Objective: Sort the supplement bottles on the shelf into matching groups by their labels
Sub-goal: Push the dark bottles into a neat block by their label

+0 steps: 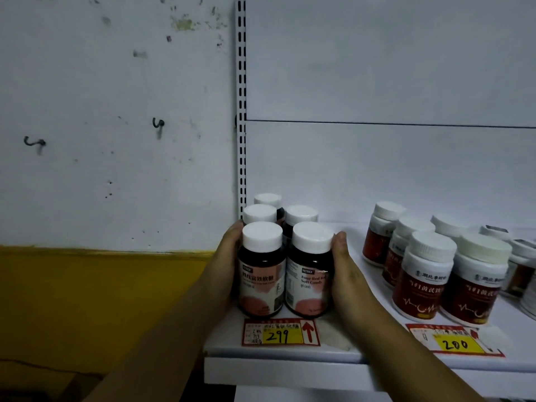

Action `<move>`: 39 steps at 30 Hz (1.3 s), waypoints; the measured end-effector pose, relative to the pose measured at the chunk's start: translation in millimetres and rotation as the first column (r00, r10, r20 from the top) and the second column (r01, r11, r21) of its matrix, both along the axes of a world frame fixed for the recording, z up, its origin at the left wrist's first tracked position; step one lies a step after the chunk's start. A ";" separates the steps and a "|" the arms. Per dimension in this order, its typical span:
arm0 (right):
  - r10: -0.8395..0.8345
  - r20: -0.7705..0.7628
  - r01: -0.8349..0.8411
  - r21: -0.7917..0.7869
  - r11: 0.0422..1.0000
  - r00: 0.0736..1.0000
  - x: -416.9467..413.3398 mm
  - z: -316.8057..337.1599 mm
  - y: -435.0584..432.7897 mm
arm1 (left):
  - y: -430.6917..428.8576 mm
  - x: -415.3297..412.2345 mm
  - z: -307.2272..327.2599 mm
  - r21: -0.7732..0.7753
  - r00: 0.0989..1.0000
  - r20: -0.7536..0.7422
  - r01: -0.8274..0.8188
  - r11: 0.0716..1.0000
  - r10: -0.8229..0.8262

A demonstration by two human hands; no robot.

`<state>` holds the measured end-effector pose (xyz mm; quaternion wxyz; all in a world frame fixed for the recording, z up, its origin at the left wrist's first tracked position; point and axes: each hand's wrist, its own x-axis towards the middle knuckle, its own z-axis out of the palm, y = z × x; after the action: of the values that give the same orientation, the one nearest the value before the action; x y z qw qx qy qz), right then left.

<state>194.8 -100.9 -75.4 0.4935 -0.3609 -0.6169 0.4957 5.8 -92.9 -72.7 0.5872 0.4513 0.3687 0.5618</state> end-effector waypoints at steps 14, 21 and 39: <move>0.061 -0.057 -0.063 -0.047 0.997 0.997 -0.3 5.1 -0.4 | 86.0 -6.6 16.2 -0.093 0.982 0.052 -0.174 0.980 0.179; 0.061 -0.069 -0.064 -0.039 0.997 0.996 -0.8 3.1 0.1 | 80.0 -6.7 12.7 -0.111 0.990 0.015 -0.138 0.984 0.141; 0.015 -0.295 -0.124 -0.353 0.927 0.955 -6.2 19.0 17.0 | 0.7 11.7 0.0 -0.051 0.990 0.102 -0.094 0.994 0.098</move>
<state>188.6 -83.8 -56.3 0.4833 -0.3488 -0.4476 0.6667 17.5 -92.1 -72.7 0.5881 0.3894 0.3715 0.6037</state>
